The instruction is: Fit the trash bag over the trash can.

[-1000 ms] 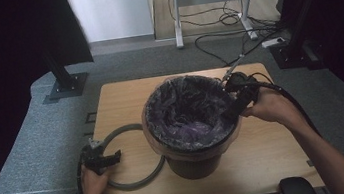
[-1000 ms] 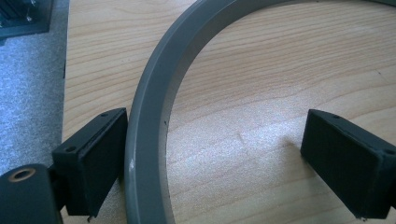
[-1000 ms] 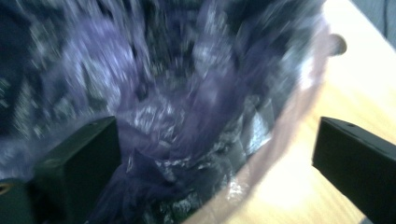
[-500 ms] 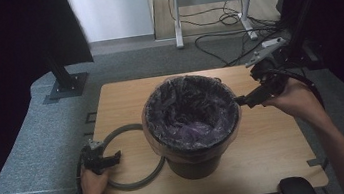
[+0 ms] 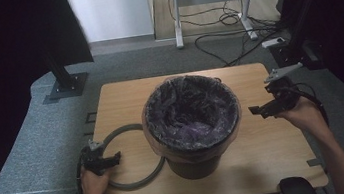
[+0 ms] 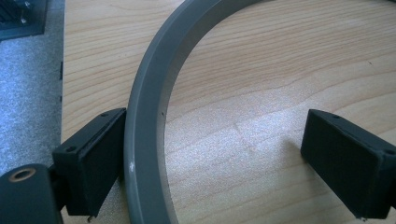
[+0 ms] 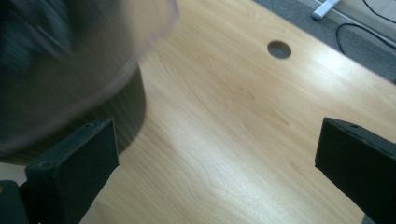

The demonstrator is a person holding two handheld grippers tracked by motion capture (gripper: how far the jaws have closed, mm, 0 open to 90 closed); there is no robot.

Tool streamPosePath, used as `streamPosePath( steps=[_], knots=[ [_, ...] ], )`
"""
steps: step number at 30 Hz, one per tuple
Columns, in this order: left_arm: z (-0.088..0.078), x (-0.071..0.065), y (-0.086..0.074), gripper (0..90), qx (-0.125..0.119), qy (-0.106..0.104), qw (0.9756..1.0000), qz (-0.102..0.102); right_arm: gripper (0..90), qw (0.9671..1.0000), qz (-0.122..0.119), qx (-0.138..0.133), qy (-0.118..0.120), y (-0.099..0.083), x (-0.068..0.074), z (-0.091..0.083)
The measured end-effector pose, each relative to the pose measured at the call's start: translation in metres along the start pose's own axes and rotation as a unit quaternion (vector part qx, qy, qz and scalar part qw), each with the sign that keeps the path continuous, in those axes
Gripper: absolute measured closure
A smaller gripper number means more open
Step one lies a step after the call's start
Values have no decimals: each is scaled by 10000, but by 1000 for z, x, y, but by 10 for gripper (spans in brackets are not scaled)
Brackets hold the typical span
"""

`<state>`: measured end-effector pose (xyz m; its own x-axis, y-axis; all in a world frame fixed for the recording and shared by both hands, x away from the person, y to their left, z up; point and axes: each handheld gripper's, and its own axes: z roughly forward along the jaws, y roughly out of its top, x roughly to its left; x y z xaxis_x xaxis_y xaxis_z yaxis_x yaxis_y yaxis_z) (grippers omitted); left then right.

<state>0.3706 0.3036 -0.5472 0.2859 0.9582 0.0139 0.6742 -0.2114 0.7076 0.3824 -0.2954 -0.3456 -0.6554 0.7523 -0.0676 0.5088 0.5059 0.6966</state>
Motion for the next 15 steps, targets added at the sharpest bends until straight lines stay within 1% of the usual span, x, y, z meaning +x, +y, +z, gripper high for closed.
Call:
streamPosePath(
  steps=[3,5,8,9,10,14,15],
  knots=[
    [-1,0,-1,90,-11,6,10000,-10,0,10000,6,13,-51,-17,-5,16],
    [-1,0,-1,97,-19,9,10000,-15,0,9999,53,42,-107,-30,-8,28],
    [-2,-1,-2,97,-18,20,10000,-19,0,9997,201,98,-119,-52,-12,46],
    [-2,-1,-2,96,-8,19,10000,-17,0,9996,214,110,-128,-58,-12,50],
    [-2,-1,-2,84,8,-5,10000,1,0,9995,252,115,-152,-67,-13,56],
    [-1,-2,-2,29,85,-96,9999,91,0,9989,347,174,-248,-92,-14,73],
    [-1,-2,-2,21,97,-109,9998,109,0,9987,408,173,-252,-101,-14,78]
  ],
)
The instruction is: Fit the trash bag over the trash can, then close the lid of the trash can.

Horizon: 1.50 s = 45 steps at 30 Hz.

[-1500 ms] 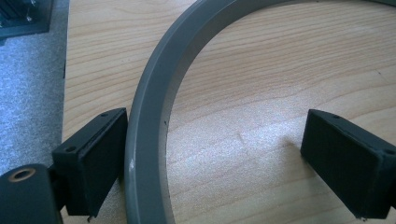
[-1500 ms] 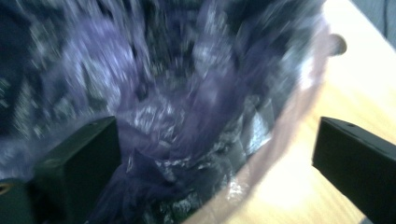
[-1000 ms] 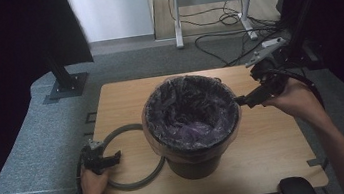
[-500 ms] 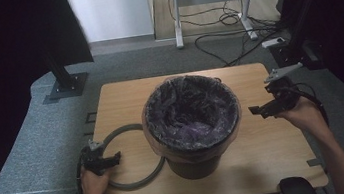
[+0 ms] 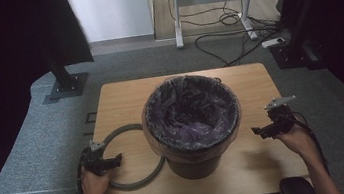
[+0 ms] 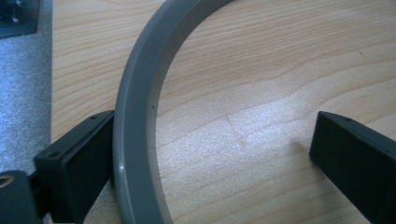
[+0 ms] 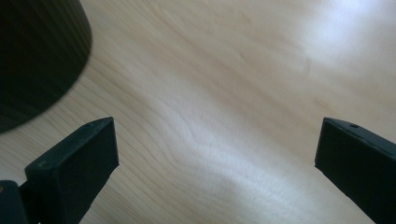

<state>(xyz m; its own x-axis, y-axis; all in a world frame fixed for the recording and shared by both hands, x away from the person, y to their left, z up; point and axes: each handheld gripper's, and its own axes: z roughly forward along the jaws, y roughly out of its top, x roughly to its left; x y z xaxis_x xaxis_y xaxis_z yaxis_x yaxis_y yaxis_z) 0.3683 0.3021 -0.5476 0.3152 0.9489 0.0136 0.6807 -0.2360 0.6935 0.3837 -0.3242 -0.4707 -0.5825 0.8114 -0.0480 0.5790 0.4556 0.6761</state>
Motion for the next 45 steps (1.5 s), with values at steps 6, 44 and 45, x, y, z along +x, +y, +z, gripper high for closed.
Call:
streamPosePath(
  steps=[6,44,45],
  knots=[
    [0,0,0,9,7,-15,10000,8,0,9996,295,5,-13,-37,-1,24],
    [-5,8,48,334,2150,230,9754,-420,0,9976,611,-249,-204,-79,7,45],
    [-4,9,50,380,2253,248,9729,-448,0,9976,608,-249,-203,-79,7,45]
  ],
)
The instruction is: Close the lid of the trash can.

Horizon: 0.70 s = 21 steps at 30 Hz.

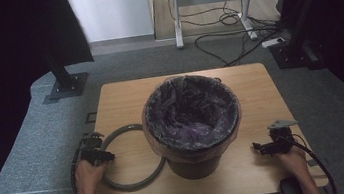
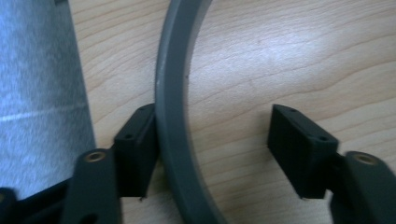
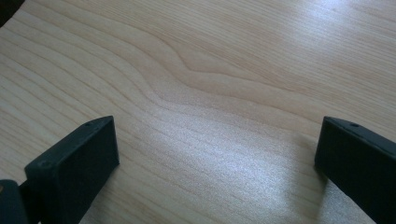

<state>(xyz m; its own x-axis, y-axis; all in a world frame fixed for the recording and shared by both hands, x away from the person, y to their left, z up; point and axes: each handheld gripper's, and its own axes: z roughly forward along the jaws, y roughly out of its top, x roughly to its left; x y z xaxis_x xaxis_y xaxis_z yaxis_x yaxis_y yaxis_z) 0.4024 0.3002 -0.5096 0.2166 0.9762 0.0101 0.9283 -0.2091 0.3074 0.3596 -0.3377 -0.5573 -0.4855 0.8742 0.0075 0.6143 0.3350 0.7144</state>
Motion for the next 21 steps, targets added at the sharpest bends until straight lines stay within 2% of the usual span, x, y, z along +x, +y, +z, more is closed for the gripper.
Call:
streamPosePath(
  steps=[1,2,4,5,6,7,8,10,11,12,16,18,21],
  knots=[
    [0,0,0,408,0,0,10000,0,0,10000,0,0,0,0,0,0],
    [-1,2,6,436,229,18,9997,-30,0,10000,2,0,0,0,0,0],
    [-1,3,11,470,462,22,9989,-7,0,10000,3,0,0,0,0,0],
    [-1,5,15,495,638,19,9979,-58,0,10000,3,0,-4,0,0,0],
    [-1,5,15,529,638,19,9979,-58,0,10000,3,1,0,0,0,0],
    [-1,5,18,529,806,47,9967,-63,0,10000,3,1,0,0,0,0],
    [-1,6,23,604,1053,114,9944,55,0,10000,0,0,0,0,0,0],
    [0,6,27,657,1216,216,9923,106,0,10000,4,5,-4,0,0,0],
    [0,6,27,686,1216,216,9923,106,0,10000,4,5,-4,0,0,0],
    [1,5,31,713,1358,288,9902,169,0,10000,-3,3,-3,0,0,0],
    [2,8,35,730,1498,229,9884,114,0,10000,-20,1,9,0,0,0],
    [3,11,35,742,1506,145,9884,93,0,10000,-25,1,10,0,0,0],
    [2,17,35,780,1484,-119,9888,54,0,10000,-25,1,13,0,0,0]
  ],
)
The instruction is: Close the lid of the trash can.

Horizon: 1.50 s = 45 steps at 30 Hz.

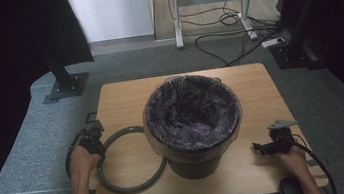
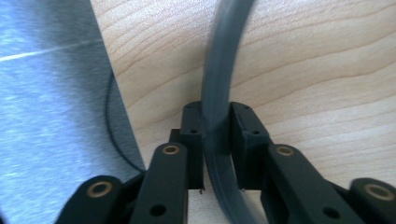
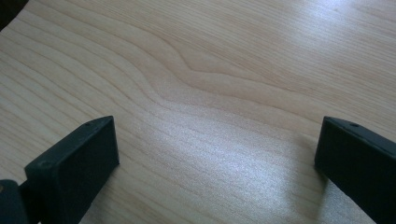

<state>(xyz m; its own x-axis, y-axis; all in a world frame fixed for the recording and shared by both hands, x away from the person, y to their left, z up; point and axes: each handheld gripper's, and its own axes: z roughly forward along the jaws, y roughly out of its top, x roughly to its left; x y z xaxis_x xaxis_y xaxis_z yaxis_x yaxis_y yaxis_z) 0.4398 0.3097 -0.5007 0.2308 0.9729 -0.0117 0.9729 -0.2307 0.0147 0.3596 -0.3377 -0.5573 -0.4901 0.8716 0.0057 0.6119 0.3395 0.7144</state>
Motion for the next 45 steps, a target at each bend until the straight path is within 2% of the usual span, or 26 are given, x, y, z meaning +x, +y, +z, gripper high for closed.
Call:
streamPosePath(
  steps=[1,8,11,21,24,34,39,45],
  knots=[
    [0,1,0,783,9,-54,10000,47,0,10000,1,1,1,0,0,0],
    [0,13,0,793,103,-579,9983,-55,0,10000,1,-2,0,0,0,0],
    [-5,16,0,794,25,-678,9977,-51,0,10000,1,1,-2,0,0,0],
    [-30,28,3,795,41,-1031,9946,-84,0,10000,-1,1,-2,0,0,0],
    [-40,31,3,795,99,-1037,9945,-68,0,10000,2,1,-2,0,0,0],
    [-70,43,-2,794,283,-812,9963,-86,0,10000,0,1,-1,0,0,0],
    [-84,49,-6,794,319,-812,9961,-90,0,10000,1,1,-1,0,0,0],
    [-100,58,-10,793,349,-817,9959,-189,0,10000,-1,1,-2,0,0,0]
  ],
)
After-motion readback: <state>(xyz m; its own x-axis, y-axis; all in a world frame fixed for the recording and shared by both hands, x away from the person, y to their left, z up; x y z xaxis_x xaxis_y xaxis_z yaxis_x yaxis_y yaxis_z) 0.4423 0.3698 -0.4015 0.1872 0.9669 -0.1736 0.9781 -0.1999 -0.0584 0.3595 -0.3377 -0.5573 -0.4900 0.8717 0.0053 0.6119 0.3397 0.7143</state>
